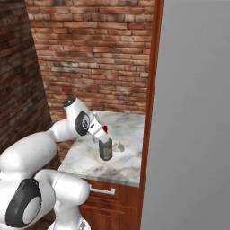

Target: Place the liquors on the top shelf of the fridge to keep them out of children's reach, and place the garlic on lower shelves for easy access.

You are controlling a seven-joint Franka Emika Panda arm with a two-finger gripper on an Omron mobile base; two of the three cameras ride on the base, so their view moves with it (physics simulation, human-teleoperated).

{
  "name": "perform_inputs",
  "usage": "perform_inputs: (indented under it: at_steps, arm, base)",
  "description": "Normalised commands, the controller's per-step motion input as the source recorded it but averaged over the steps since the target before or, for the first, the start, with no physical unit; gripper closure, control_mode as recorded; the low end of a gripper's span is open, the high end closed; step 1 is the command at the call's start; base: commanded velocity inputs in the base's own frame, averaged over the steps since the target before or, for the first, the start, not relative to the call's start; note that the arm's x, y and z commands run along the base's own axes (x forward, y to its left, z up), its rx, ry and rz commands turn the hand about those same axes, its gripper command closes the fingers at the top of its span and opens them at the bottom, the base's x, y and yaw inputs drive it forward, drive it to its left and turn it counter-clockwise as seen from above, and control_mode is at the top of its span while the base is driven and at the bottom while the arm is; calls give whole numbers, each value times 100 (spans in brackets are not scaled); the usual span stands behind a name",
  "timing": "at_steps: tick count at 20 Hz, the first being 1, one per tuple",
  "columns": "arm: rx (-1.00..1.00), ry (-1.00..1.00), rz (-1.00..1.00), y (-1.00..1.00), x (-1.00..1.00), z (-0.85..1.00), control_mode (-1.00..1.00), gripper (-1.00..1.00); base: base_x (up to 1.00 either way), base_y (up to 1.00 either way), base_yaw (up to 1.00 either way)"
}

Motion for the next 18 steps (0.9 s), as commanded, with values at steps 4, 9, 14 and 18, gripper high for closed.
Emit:
perform_inputs:
  at_steps: [4,9,14,18]
  arm:
    - [0,0,0,-10,18,-20,-100,-100]
    - [0,0,0,-16,15,-16,-100,-100]
    - [0,0,0,-17,8,-15,-100,-100]
    - [0,0,0,-10,5,-17,-100,-100]
  base:
    - [0,0,0]
    - [0,0,0]
    - [0,0,0]
    - [0,0,0]
